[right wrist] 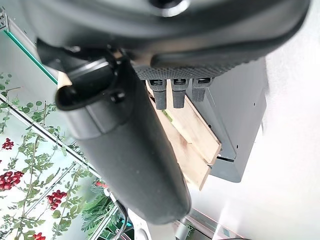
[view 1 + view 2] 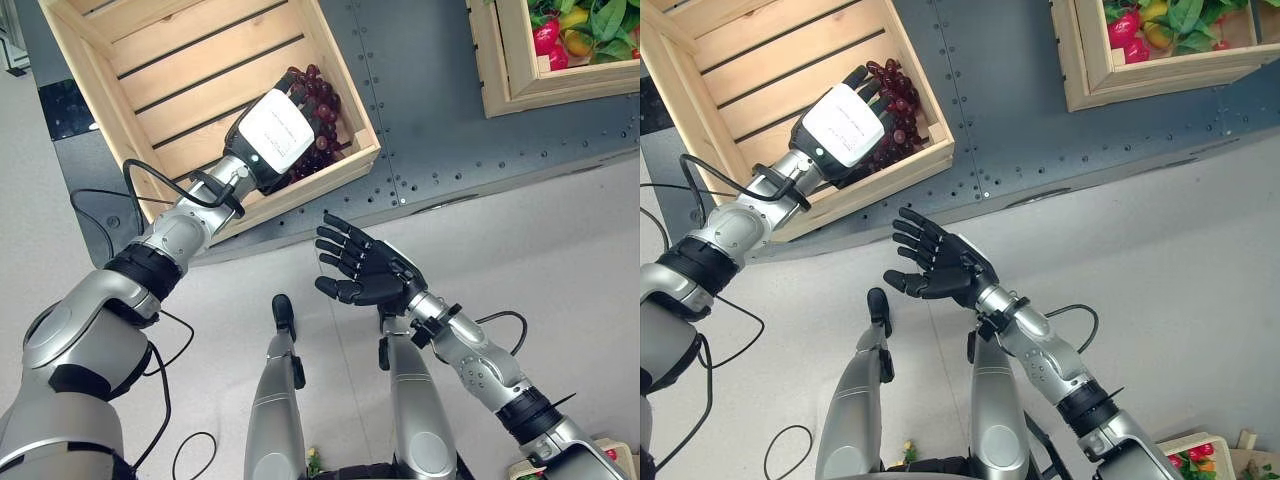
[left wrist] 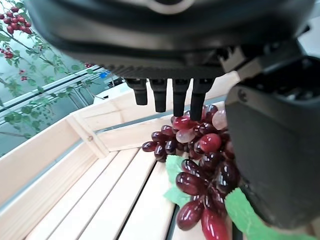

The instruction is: Pick up the fruits from the basket on one side to the basket on the other side

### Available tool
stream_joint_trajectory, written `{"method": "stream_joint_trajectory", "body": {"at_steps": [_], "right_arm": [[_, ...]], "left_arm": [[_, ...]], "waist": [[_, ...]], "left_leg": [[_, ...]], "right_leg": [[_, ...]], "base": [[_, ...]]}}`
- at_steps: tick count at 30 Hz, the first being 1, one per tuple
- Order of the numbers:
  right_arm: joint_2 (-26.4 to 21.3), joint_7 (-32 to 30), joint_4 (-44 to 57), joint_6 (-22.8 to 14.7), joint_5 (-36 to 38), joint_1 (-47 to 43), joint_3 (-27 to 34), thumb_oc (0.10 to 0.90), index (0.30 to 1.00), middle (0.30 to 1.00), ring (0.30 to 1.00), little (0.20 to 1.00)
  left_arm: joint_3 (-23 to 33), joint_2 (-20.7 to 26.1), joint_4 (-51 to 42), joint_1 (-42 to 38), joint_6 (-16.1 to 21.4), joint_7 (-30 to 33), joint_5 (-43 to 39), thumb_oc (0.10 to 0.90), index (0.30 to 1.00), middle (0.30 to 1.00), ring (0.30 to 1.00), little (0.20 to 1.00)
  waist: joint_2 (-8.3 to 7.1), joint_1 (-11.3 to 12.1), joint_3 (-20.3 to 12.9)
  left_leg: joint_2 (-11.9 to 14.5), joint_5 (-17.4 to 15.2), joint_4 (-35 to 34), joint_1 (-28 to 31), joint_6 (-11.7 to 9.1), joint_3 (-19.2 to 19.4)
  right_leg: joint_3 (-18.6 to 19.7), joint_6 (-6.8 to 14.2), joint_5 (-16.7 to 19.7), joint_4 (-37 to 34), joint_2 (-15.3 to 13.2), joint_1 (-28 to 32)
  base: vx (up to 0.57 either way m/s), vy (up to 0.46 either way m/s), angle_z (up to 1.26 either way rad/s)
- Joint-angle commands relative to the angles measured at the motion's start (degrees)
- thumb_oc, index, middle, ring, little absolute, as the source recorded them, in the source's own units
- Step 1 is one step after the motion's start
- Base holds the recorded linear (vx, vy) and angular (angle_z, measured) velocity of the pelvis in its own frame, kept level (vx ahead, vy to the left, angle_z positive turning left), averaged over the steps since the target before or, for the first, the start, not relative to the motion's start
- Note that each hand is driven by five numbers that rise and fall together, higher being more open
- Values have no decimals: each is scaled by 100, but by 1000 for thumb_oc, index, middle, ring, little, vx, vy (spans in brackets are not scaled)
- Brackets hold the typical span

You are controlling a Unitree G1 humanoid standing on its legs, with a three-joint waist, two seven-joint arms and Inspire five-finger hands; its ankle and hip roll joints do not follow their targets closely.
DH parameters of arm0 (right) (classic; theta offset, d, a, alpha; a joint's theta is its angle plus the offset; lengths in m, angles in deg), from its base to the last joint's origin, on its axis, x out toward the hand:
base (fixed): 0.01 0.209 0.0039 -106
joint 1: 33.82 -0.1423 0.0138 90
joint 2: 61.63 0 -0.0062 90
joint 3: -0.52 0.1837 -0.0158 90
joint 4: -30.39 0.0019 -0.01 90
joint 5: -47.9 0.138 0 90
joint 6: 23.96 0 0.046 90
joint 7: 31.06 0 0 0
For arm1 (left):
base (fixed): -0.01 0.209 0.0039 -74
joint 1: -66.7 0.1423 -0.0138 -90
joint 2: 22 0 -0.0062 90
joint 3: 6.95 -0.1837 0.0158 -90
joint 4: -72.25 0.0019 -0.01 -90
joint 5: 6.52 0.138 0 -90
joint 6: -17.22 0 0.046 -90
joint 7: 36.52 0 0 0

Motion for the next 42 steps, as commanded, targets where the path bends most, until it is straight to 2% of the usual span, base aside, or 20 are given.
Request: {"method": "stream_joint_trajectory", "body": {"at_steps": [1,2,3,4,6,9,11,12,13,14,15,16,17,18,19,21,27,34,38,42], "right_arm": [[214,2,490,-443,162,-309,-70,800,900,900,900,900],[230,-19,465,-452,178,-332,-62,800,900,900,900,900],[254,-29,435,-485,172,-312,-62,800,900,900,900,900],[260,-24,417,-493,172,-317,-59,800,900,900,900,900],[292,-2,375,-509,144,-317,-55,800,900,900,900,900],[348,-32,298,-530,162,-380,-61,800,900,900,900,900],[376,-43,290,-531,166,-379,-59,800,900,900,900,900],[419,-60,266,-530,145,-396,-57,800,900,900,900,900],[436,-69,254,-534,138,-403,-64,800,900,900,900,900],[459,-91,236,-535,150,-433,-67,800,900,900,900,900],[479,-128,243,-523,155,-461,-69,800,900,900,900,900],[503,-149,229,-550,153,-476,-90,800,900,900,900,900],[520,-149,222,-561,160,-478,-87,800,900,900,900,900],[551,-190,228,-565,169,-499,-96,800,900,900,900,900],[586,-190,211,-570,166,-498,-88,800,900,900,900,900],[594,-182,189,-595,184,-515,-103,800,900,900,900,900],[592,-118,109,-685,212,-524,-131,800,900,900,900,900],[485,63,196,-770,181,-329,-102,800,900,900,900,900],[415,84,248,-768,194,-272,-71,800,900,900,900,900],[324,84,353,-720,190,-184,-26,800,900,900,900,900]], "left_arm": [[-89,-753,-13,-255,293,189,-32,772,858,858,858,858],[-92,-772,42,-252,275,182,-40,720,780,780,780,780],[-96,-793,96,-248,243,94,-106,627,641,641,641,641],[-96,-799,96,-248,211,22,-134,593,589,589,589,589],[-113,-820,123,-261,155,-81,-210,569,554,554,554,554],[-129,-887,253,-269,130,-463,-865,525,488,488,488,488],[-102,-921,307,-253,123,-640,-1174,524,486,486,486,486],[-68,-980,351,-231,81,-940,-1459,546,519,519,519,519],[-73,-993,370,-222,55,-961,-1555,552,528,528,528,528],[-34,-1038,434,-199,7,-1075,-1824,692,738,738,738,738],[-34,-1059,457,-195,-22,-1224,-1972,703,754,754,754,754],[-27,-1089,484,-189,-28,-1324,-1970,668,702,702,702,702],[-12,-1099,476,-168,-41,-1396,-1950,609,613,613,613,613],[3,-1135,482,-139,-57,-1414,-1916,455,382,382,382,382],[6,-1161,498,-139,-61,-1440,-1854,400,300,300,300,300],[-1,-1162,480,-151,-85,-1429,-1865,400,300,300,300,300],[22,-1101,439,-203,-21,-864,-1914,400,300,300,300,300],[110,-908,152,-138,456,-161,-1722,400,300,300,300,300],[174,-814,-40,-40,605,-46,-1549,400,300,300,300,300],[248,-662,-276,139,349,-41,-1239,400,300,300,300,300]], "waist": [[-293,-143,-9],[-301,-141,-9],[-314,-142,-9],[-313,-140,-9],[-313,-143,-9],[-335,-117,-9],[-342,-118,-9],[-359,-101,-9],[-365,-98,-9],[-388,-85,-9],[-402,-76,-9],[-417,-69,-9],[-431,-60,-9],[-442,-55,-9],[-455,-52,-9],[-465,-50,-9],[-475,-31,-9],[-391,12,-9],[-314,48,-9],[-215,99,-9]], "left_leg": [[-144,-427,919,-484,144,-44],[-139,-424,925,-498,140,-46],[-131,-424,940,-511,130,-55],[-132,-421,933,-513,132,-51],[-132,-418,928,-528,133,-52],[-149,-396,888,-553,130,-60],[-148,-387,887,-572,125,-65],[-156,-371,863,-589,123,-81],[-157,-367,854,-588,124,-82],[-160,-358,810,-580,134,-80],[-160,-348,760,-560,139,-69],[-162,-345,749,-563,141,-68],[-169,-347,749,-565,142,-80],[-171,-337,718,-556,146,-86],[-183,-342,725,-555,153,-107],[-186,-340,748,-581,149,-125],[-169,-350,748,-519,152,-126],[-178,-357,618,-201,155,-113],[-193,-341,503,-1,149,-113],[-212,-326,294,298,145,-96]], "right_leg": [[-26,-346,789,-679,279,94],[-43,-347,790,-675,286,86],[-55,-349,803,-689,287,85],[-60,-348,805,-689,287,81],[-66,-342,808,-692,282,66],[-98,-335,835,-740,273,57],[-103,-334,844,-747,280,43],[-129,-328,850,-765,277,41],[-133,-325,852,-768,277,38],[-144,-319,862,-786,281,31],[-154,-310,866,-802,289,33],[-156,-308,870,-808,301,28],[-165,-305,869,-812,308,32],[-156,-308,874,-824,336,42],[-150,-311,882,-825,347,43],[-152,-310,885,-817,357,29],[-192,-327,877,-824,376,110],[-203,-343,802,-836,358,372],[-211,-338,799,-925,318,557],[-228,-319,801,-1092,247,828]], "base": [[0,0,0],[0,0,0],[0,0,0],[0,0,0],[0,0,0],[0,0,0],[0,0,0],[0,0,0],[0,0,0],[0,0,0],[0,0,0],[0,0,0],[1,-39,0],[3,-45,0],[2,-37,1],[-2,-17,1],[-2,-11,1],[0,0,0],[0,0,0],[0,0,0]]}}
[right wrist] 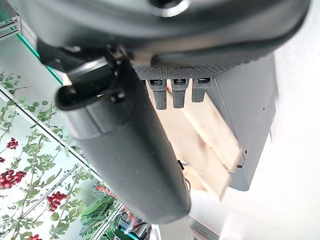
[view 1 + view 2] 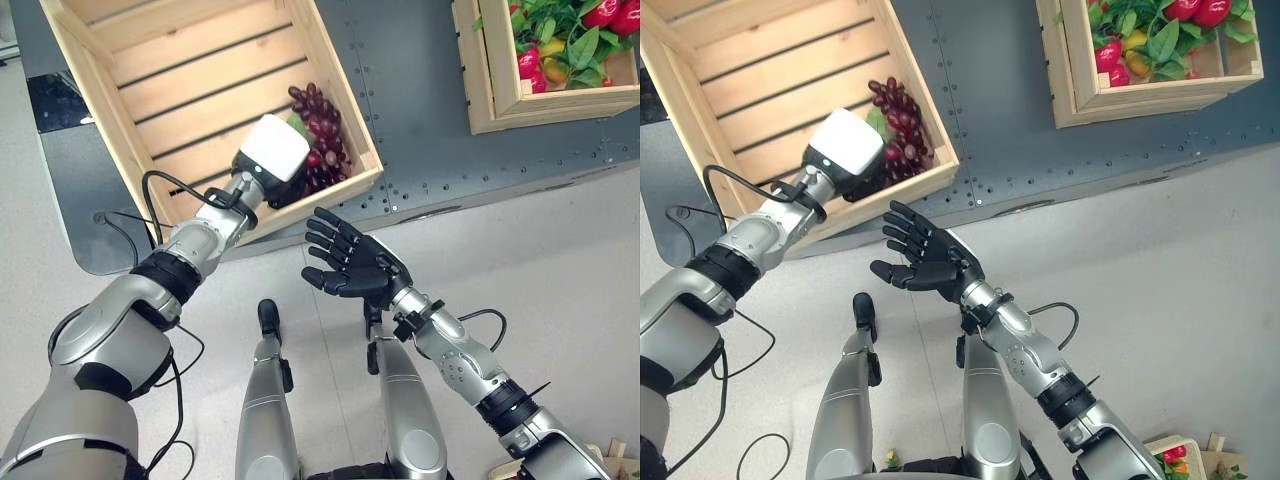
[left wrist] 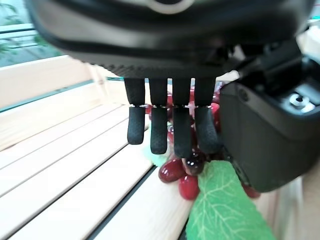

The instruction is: Pick up the fruits from the basket on one side to the basket on the other side

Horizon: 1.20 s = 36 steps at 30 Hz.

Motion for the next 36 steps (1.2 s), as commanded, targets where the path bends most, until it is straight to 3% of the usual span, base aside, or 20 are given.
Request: {"method": "stream_joint_trajectory", "body": {"at_steps": [1,7,15,20,24,31,36], "right_arm": [[-19,301,843,-471,175,8,180,800,900,900,900,900],[-215,407,1046,-429,242,184,260,800,900,900,900,900],[-369,516,1252,-427,299,476,296,800,900,900,900,900],[-428,532,1301,-423,316,552,351,800,900,900,900,900],[-465,565,1266,-407,383,542,349,800,900,900,900,900],[-497,568,1206,-443,441,495,340,800,900,900,900,900],[-500,633,1148,-471,465,527,341,800,900,900,900,900]], "left_arm": [[340,-153,-763,-160,56,549,235,400,300,300,300,300],[347,247,-1132,70,-183,237,1685,400,300,300,300,300],[658,656,-1817,636,-407,141,1780,400,300,300,300,300],[794,771,-1979,826,-420,82,1725,400,300,300,300,300],[838,798,-1934,870,-689,148,1716,400,300,300,300,300],[901,846,-1699,794,-1501,255,1541,400,300,300,300,300],[975,947,-1510,708,-1599,438,1277,400,300,300,300,300]], "waist": [[118,76,28],[240,120,28],[437,223,28],[467,245,27],[466,249,27],[435,245,27],[421,239,27]], "left_leg": [[-217,-267,131,123,146,-15],[-245,-289,-25,453,141,16],[-282,-274,-265,914,161,-25],[-290,-268,-359,1035,155,-23],[-283,-271,-358,1064,159,-15],[-274,-282,-340,1047,163,28],[-257,-310,-215,965,164,45]], "right_leg": [[-168,-339,731,-976,241,472],[-240,-316,695,-1087,175,767],[-381,-300,658,-1231,70,1227],[-426,-288,651,-1275,54,1326],[-413,-287,643,-1274,53,1354],[-372,-280,657,-1290,62,1324],[-341,-273,658,-1227,43,1253]], "base": [[0,0,0],[-5,9,-2],[7,5,4],[-4,8,6],[0,0,0],[0,0,0],[0,0,0]]}}
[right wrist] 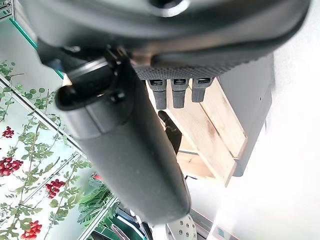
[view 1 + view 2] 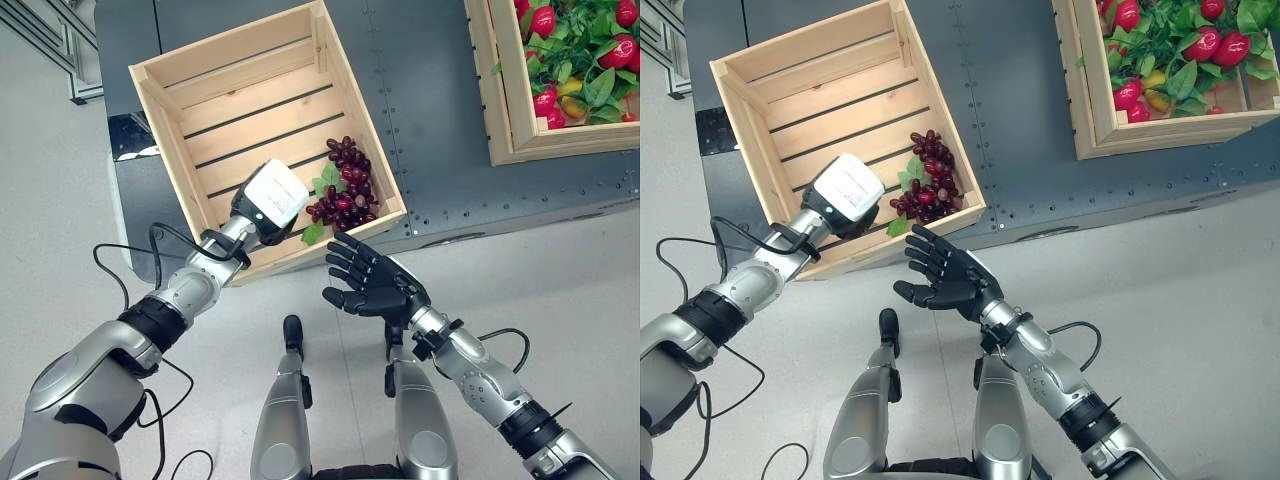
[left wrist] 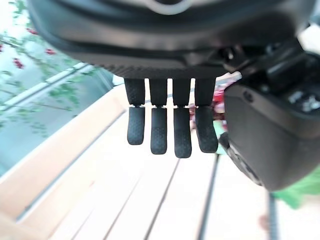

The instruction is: Pick up the fruits from the basket on one side to the basket on the other side

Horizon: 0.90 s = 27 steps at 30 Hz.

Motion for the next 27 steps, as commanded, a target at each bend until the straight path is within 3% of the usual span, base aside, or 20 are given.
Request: {"method": "stream_joint_trajectory", "body": {"at_steps": [1,3,4,5,6,14,21,27], "right_arm": [[20,547,873,-464,260,-94,293,800,900,900,900,900],[20,518,877,-450,272,-120,287,800,900,900,900,900],[36,501,869,-441,268,-134,289,800,900,900,900,900],[43,500,866,-440,264,-135,291,800,900,900,900,900],[68,483,858,-450,260,-125,287,800,900,900,900,900],[130,409,789,-500,271,-189,251,800,900,900,900,900],[209,409,749,-487,271,-206,225,800,900,900,900,900],[268,389,654,-507,273,-279,176,800,900,900,900,900]], "left_arm": [[593,322,-79,-545,-487,566,-218,400,300,300,300,300],[601,329,-78,-588,-575,691,-296,400,300,300,300,300],[621,331,-101,-613,-629,744,-240,435,352,352,352,352],[624,330,-105,-614,-637,750,-238,558,538,538,538,538],[647,309,-125,-601,-686,811,-219,800,900,900,900,900],[668,258,-9,-755,-783,1015,-417,800,900,900,900,900],[574,103,-74,-906,-73,1542,-235,800,900,900,900,900],[470,-85,54,-987,319,1928,-383,800,900,900,900,900]], "waist": [[-86,-71,-62],[-84,-69,-62],[-86,-63,-62],[-86,-62,-62],[-93,-54,-62],[-134,-66,-62],[-168,-107,-62],[-201,-146,-62]], "left_leg": [[-245,-511,553,-11,166,105],[-246,-519,579,-37,168,114],[-248,-538,641,-78,169,106],[-248,-543,652,-85,170,103],[-250,-559,690,-106,176,94],[-221,-583,844,-264,166,110],[-196,-635,1074,-465,162,110],[-172,-642,1119,-545,155,122]], "right_leg": [[-90,-297,536,-487,76,214],[-85,-302,533,-478,74,196],[-74,-305,525,-440,71,162],[-73,-306,522,-434,71,158],[-69,-309,513,-409,71,144],[-30,-320,501,-318,84,13],[-5,-345,457,-154,110,-148],[31,-356,440,-102,138,-233]], "base": [[0,0,0],[0,0,0],[0,0,0],[0,0,0],[0,0,0],[0,0,0],[0,0,0],[-1,-3,-1]]}}
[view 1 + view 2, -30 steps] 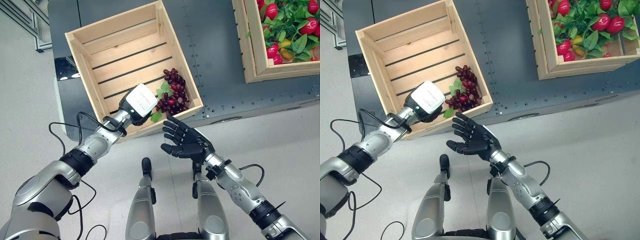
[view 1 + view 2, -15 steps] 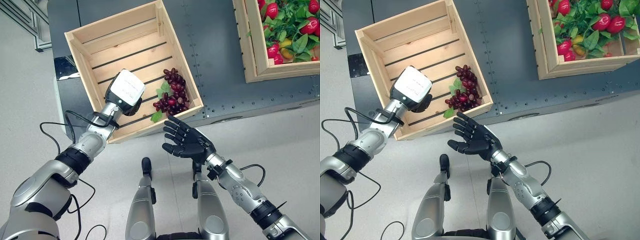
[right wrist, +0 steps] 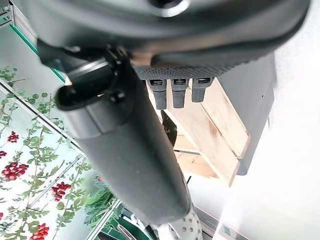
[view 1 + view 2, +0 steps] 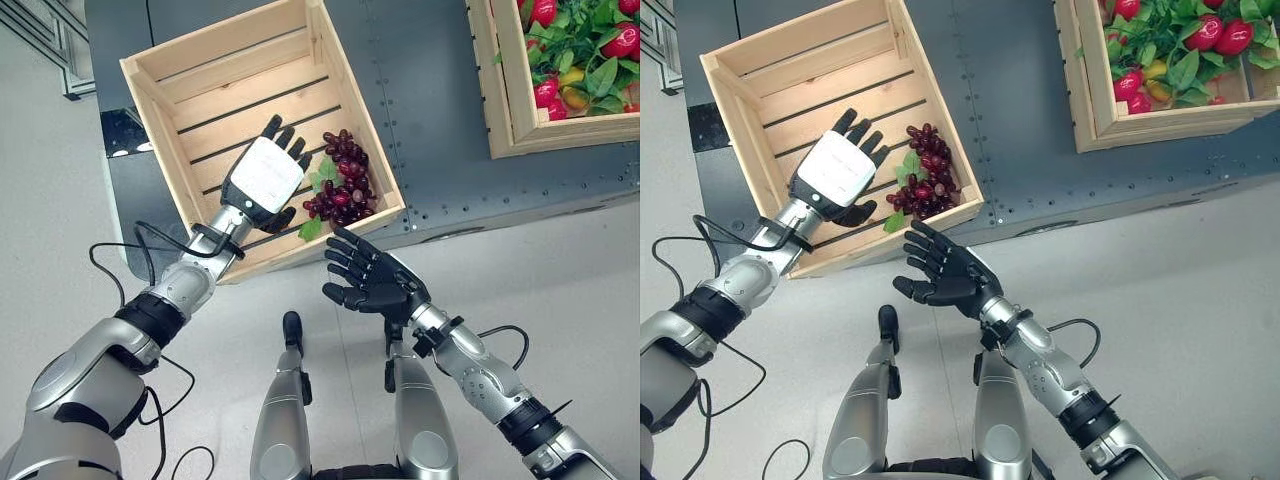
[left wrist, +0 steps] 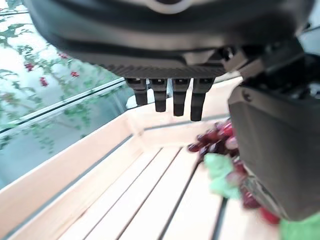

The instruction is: Pick up the fruits from the basket on one side to the basket on the other side

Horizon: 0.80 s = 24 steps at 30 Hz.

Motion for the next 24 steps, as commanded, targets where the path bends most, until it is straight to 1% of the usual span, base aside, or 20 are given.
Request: {"method": "stream_joint_trajectory", "body": {"at_steps": [1,2,3,5,7,11,17,22,24], "right_arm": [[228,341,655,-508,256,-196,148,800,900,900,900,900],[234,337,651,-514,253,-199,143,800,900,900,900,900],[248,333,626,-512,264,-240,133,800,900,900,900,900],[284,311,613,-513,250,-246,122,800,900,900,900,900],[320,292,570,-527,239,-268,101,800,900,900,900,900],[400,282,540,-462,195,-341,131,800,900,900,900,900],[460,262,497,-436,214,-404,123,800,900,900,900,900],[518,162,484,-420,192,-480,109,800,900,900,900,900],[543,146,463,-384,185,-526,132,800,900,900,900,900]], "left_arm": [[355,-37,-3,-947,146,780,-149,800,900,900,900,900],[351,-53,11,-951,178,811,-186,800,900,900,900,900],[340,-108,62,-962,307,979,-329,800,900,900,900,900],[351,-165,100,-971,428,1122,-470,800,900,900,900,900],[376,-246,188,-987,649,1464,-572,800,900,900,900,900],[378,-384,244,-1083,805,1602,-612,800,900,900,900,900],[341,-496,340,-1185,890,1568,-662,800,900,900,900,900],[257,-581,404,-1276,766,1396,-781,800,900,900,900,900],[200,-615,462,-1346,634,1202,-728,800,900,900,900,900]], "waist": [[-211,-70,-59],[-215,-71,-59],[-234,-79,-59],[-252,-87,-59],[-285,-95,-59],[-340,-121,-59],[-406,-147,-59],[-430,-157,-59],[-438,-176,-59]], "left_leg": [[-167,-640,1036,-390,152,83],[-164,-641,1044,-400,150,82],[-155,-641,1085,-457,144,78],[-144,-639,1099,-485,135,75],[-133,-629,1078,-495,133,72],[-110,-606,1042,-543,121,87],[-96,-628,1156,-662,105,61],[-90,-603,1111,-670,103,73],[-92,-611,1178,-738,87,55]], "right_leg": [[-29,-343,476,-289,141,3],[-27,-345,477,-286,144,-5],[-15,-353,470,-248,162,-58],[0,-357,474,-248,175,-79],[17,-360,479,-262,197,-93],[37,-374,497,-283,251,-144],[54,-390,499,-228,289,-234],[50,-394,521,-258,307,-248],[53,-399,525,-222,321,-300]], "base": [[-8,-21,-3],[0,0,0],[0,0,0],[0,0,0],[5,-17,-3],[0,0,0],[0,0,0],[0,0,0],[0,0,0]]}}
